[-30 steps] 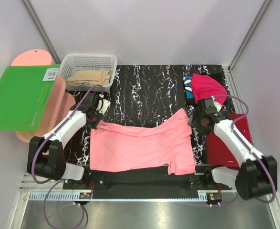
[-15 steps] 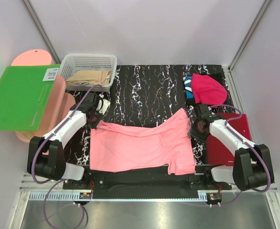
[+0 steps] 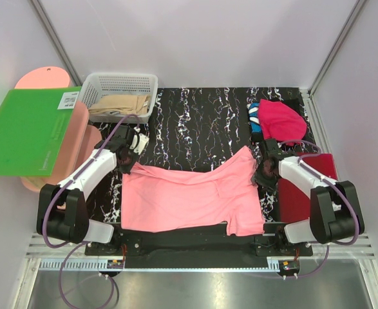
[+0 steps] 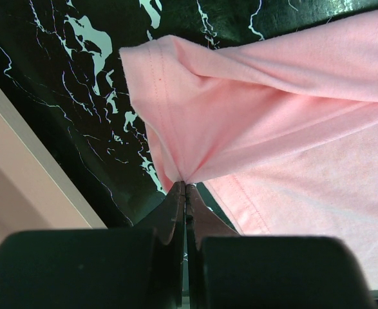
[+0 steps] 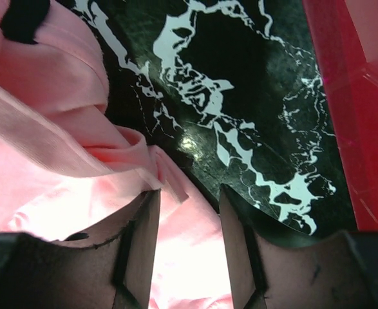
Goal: Fold and stack the t-shirts
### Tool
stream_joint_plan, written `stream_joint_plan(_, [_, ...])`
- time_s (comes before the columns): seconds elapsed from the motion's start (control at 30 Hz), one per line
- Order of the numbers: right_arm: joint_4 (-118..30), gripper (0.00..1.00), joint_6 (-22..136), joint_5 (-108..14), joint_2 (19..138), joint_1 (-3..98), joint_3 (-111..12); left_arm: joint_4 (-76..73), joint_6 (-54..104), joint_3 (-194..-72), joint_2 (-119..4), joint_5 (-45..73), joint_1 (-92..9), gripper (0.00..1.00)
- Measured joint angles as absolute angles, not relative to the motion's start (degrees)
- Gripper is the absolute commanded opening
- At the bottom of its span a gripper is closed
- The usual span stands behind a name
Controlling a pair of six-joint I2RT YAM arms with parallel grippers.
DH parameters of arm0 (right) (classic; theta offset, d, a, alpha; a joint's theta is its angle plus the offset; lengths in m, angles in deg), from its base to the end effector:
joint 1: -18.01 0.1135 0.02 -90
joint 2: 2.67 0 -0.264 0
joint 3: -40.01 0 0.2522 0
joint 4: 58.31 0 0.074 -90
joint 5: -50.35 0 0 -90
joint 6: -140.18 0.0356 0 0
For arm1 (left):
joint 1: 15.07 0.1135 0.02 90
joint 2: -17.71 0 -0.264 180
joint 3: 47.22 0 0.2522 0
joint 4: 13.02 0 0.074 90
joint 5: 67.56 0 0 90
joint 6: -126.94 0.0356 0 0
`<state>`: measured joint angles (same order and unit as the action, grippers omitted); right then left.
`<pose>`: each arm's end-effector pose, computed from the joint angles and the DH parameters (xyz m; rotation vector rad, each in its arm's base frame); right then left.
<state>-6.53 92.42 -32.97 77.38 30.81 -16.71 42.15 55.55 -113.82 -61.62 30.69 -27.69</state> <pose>0.2292 0.0478 0.1680 0.7472 2.7583 0.0246 0.2531 -0.0514 0.2162 0.7043 2.6641 0.2266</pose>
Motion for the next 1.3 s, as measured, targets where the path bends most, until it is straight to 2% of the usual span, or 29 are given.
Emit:
stream_joint_plan(0.13, [-7.34, 0.37, 92.18, -33.24, 78.38, 30.81, -17.41, 42.15, 55.55, -113.82, -61.62, 30.71, -27.69, 0.0])
stream_joint_plan(0.23, [-7.56, 0.34, 92.02, -33.26, 78.88, 30.81, -18.07, 42.15, 55.55, -113.82, -61.62, 30.73, -27.69, 0.0])
stream_joint_plan(0.27, [-7.73, 0.28, 92.0, -33.28, 79.08, 30.81, -18.22, 42.15, 55.55, -113.82, -61.62, 30.76, -27.69, 0.0])
stream_joint_plan(0.37, [-8.33, 0.22, 91.89, -33.35, 79.61, 30.81, -18.24, 42.13, 55.55, -113.82, -61.62, 30.84, -27.69, 0.0])
stream_joint_plan(0.6, [-9.02, 0.22, 91.85, -33.74, 79.93, 30.81, -18.24, 41.69, 55.55, -113.79, -61.62, 31.5, -27.69, 0.0])
stream_joint_plan(0.7, [-9.18, 0.09, 91.85, -33.8, 79.93, 30.81, -18.22, 41.65, 55.55, -113.79, -61.62, 31.61, -27.69, 0.0])
stream_joint_plan(0.73, [-9.24, 0.0, 91.85, -34.0, 79.93, 30.81, -18.22, 41.62, 55.55, -113.79, -61.62, 31.65, -27.69, 0.0])
stream_joint_plan(1.03, [-5.31, 0.0, 91.8, -35.99, 74.8, 30.81, -20.82, 42.52, 55.59, -114.65, -61.27, 32.51, -27.69, 0.0])
stream_joint_plan(1.3, [4.72, 0.0, 90.16, -36.32, 60.52, 30.81, -44.41, 48.68, 55.88, -127.1, -56.41, 33.75, -27.69, 0.0])
